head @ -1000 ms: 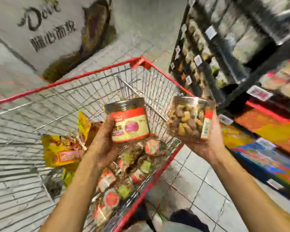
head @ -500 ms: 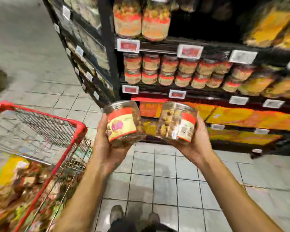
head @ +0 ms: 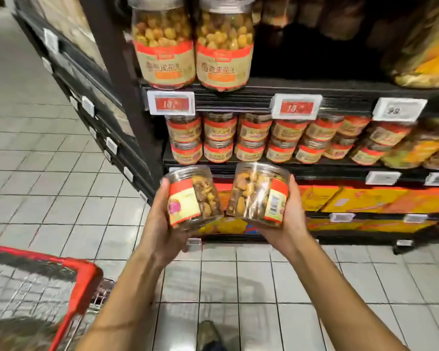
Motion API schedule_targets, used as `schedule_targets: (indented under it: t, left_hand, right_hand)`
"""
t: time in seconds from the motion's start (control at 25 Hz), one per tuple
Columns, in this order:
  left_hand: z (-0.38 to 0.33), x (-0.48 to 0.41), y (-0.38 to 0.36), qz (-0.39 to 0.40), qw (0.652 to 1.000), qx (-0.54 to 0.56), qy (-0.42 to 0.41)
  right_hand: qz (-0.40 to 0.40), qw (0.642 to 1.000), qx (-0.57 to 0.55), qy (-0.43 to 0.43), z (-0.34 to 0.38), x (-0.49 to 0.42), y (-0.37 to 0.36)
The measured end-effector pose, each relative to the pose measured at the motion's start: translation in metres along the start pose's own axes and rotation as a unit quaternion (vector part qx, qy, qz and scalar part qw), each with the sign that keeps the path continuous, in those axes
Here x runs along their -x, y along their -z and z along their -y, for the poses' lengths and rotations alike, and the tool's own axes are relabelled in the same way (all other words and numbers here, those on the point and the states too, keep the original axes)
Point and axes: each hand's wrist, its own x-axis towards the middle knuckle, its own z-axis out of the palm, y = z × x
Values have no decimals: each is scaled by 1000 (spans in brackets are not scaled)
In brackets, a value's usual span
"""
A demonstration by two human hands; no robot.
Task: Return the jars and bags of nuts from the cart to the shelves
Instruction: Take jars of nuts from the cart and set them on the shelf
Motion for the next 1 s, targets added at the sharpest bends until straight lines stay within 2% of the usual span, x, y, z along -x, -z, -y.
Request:
schedule_targets:
  t: [0.12, 0.24, 0.4, 0.56, 0.72, 1.0]
  left_hand:
    - [-12, -48, 13, -11, 997, -38, -67]
    - [-1, -91, 26, -107, 976, -72, -173]
    - [8, -130, 47, -182, 915, -129, -335]
    - [17, -161, 63, -166, 859, -190, -445]
    - [20, -178, 67, -157, 827, -236, -485]
    - [7, -211, 65, -183, 811, -285, -477]
  right_hand:
    - [-10, 999, 28, 13, -4, -49, -11]
    - [-8, 999, 40, 12, -14, -91, -16]
    - [38, 999, 25, 8, -24, -129, -6]
    - [35, 999, 2, 2, -37, -147, 17]
    - [28, 1000, -6, -10, -44, -148, 32]
    - [17, 1000, -6, -25, -47, -152, 40]
